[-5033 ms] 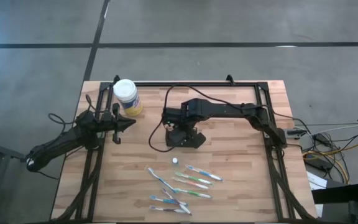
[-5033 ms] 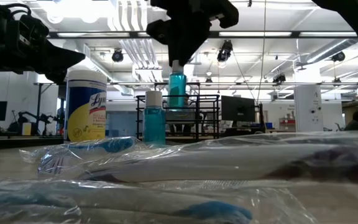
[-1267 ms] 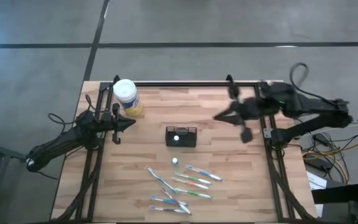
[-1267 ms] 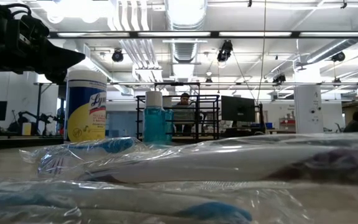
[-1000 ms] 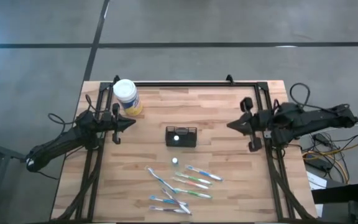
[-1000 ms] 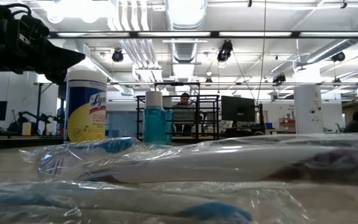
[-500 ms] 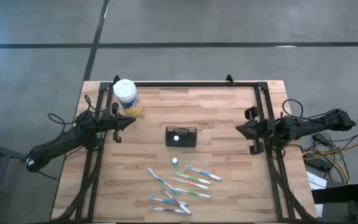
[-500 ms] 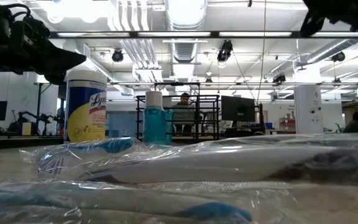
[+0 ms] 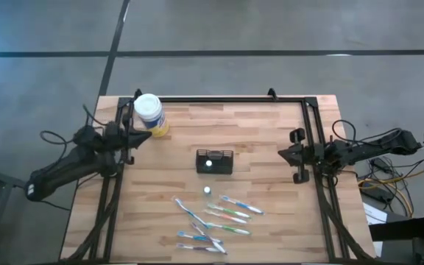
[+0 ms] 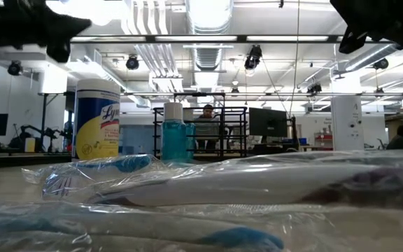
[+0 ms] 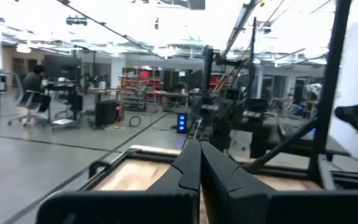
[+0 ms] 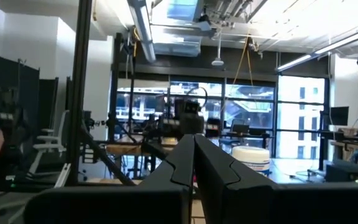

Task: Pick & Place toothbrushing station
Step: Put the blue mouthwash into the wire organizer

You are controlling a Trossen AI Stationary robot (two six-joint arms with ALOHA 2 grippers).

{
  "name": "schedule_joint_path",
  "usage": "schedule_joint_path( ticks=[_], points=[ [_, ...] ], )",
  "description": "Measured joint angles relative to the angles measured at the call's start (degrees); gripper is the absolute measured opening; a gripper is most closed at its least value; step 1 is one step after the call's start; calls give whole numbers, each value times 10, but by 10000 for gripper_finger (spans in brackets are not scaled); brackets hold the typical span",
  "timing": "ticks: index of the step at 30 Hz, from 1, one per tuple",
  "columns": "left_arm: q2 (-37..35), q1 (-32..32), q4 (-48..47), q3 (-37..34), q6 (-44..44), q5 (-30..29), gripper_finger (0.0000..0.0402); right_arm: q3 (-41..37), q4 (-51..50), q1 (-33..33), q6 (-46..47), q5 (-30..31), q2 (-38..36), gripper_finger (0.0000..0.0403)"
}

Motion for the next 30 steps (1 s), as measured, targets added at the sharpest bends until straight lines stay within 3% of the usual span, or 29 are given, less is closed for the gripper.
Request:
schedule_joint_path(
  ticks=[5, 12, 22, 30],
  points=[
    [105, -23, -20, 119, 12, 13, 2, 0, 0, 0, -1, 0, 0, 8],
    [312, -111, -239, 319, 62, 55, 8, 0, 0, 0, 23, 20, 0, 8],
    [573, -326, -440, 519, 180, -153, 56, 0, -14, 0, 64, 45, 0, 8],
    [754, -386, -512, 644, 190, -184, 169, 0, -44, 0, 87, 45, 0, 8]
  ],
)
